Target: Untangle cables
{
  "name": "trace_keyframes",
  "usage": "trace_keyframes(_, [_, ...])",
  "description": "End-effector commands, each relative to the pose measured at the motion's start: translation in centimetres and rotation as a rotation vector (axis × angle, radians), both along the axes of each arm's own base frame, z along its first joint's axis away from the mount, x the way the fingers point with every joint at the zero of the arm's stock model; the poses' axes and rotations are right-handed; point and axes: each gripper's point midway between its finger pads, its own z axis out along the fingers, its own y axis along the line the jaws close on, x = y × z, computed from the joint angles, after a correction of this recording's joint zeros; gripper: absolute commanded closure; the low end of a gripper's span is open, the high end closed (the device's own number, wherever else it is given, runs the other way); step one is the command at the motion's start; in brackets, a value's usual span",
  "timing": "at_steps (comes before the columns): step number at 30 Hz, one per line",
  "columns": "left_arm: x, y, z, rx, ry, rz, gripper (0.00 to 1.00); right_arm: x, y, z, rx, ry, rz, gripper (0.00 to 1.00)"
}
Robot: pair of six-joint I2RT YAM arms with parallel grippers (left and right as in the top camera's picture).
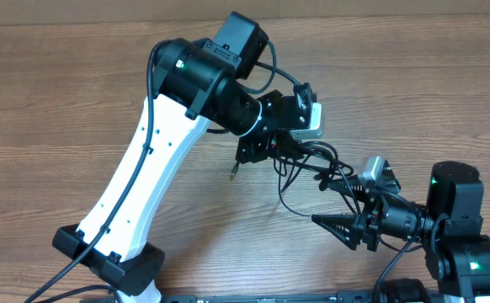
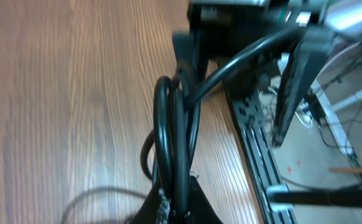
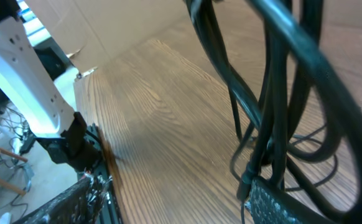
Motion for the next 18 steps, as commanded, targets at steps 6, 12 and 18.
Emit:
trace_keyframes(6, [-2.6,-0.6,6.0,-0.236,-0.032,-0.064,0.96,0.5,-0.7,-0.8,-0.051,0.022,-0.059,0.28])
trace_keyframes(12, [-3.1,-0.8,6.7,-0.273,-0.010,-0.082,0.96,0.5,-0.9,-1.2,-0.065,0.040,-0.073,0.29])
trace_keyframes(18, [-3.4,-0.7,8.2,-0.358,0.026,-0.102,0.96,0.6,-0.9,-1.2,-0.067,0.037,-0.075,0.30])
